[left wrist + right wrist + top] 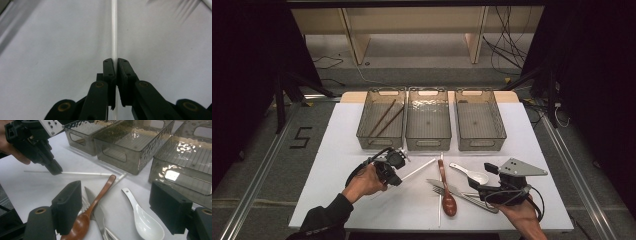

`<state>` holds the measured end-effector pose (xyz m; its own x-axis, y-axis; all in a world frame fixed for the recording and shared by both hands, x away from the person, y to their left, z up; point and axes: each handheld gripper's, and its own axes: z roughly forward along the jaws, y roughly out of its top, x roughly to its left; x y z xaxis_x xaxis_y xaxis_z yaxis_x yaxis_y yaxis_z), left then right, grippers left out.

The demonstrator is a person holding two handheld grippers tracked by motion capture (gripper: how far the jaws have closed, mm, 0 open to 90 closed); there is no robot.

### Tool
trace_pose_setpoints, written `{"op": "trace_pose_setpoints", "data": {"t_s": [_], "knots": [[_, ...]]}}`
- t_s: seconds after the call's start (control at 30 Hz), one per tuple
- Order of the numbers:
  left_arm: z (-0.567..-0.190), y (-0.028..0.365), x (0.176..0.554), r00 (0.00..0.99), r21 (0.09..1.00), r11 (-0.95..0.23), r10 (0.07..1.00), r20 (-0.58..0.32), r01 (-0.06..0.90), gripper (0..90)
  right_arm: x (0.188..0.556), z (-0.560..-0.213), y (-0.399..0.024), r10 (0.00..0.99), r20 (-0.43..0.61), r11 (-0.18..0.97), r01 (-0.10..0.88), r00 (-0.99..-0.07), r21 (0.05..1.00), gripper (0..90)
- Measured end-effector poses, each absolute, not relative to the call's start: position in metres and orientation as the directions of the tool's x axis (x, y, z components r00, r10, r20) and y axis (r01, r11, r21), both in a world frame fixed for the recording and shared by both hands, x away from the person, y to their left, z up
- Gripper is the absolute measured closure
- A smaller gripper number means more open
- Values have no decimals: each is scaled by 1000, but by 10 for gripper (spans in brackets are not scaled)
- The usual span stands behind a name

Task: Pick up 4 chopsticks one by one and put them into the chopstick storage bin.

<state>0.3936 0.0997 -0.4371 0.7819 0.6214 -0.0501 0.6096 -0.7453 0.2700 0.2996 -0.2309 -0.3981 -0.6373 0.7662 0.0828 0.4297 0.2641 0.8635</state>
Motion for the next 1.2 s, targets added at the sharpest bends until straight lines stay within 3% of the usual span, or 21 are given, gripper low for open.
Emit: {"op": "trace_pose_setpoints", "data": {"t_s": [0.73, 1.2], "knots": [[-408, 110, 393, 785, 329, -734, 619, -39, 595, 851, 300, -399, -232, 768, 83, 262, 429, -635, 864, 271], [-366, 125, 403, 765, 466, -658, 640, -68, 591, 850, 301, -399, -232, 771, 85, 260, 434, -631, 863, 271]]}}
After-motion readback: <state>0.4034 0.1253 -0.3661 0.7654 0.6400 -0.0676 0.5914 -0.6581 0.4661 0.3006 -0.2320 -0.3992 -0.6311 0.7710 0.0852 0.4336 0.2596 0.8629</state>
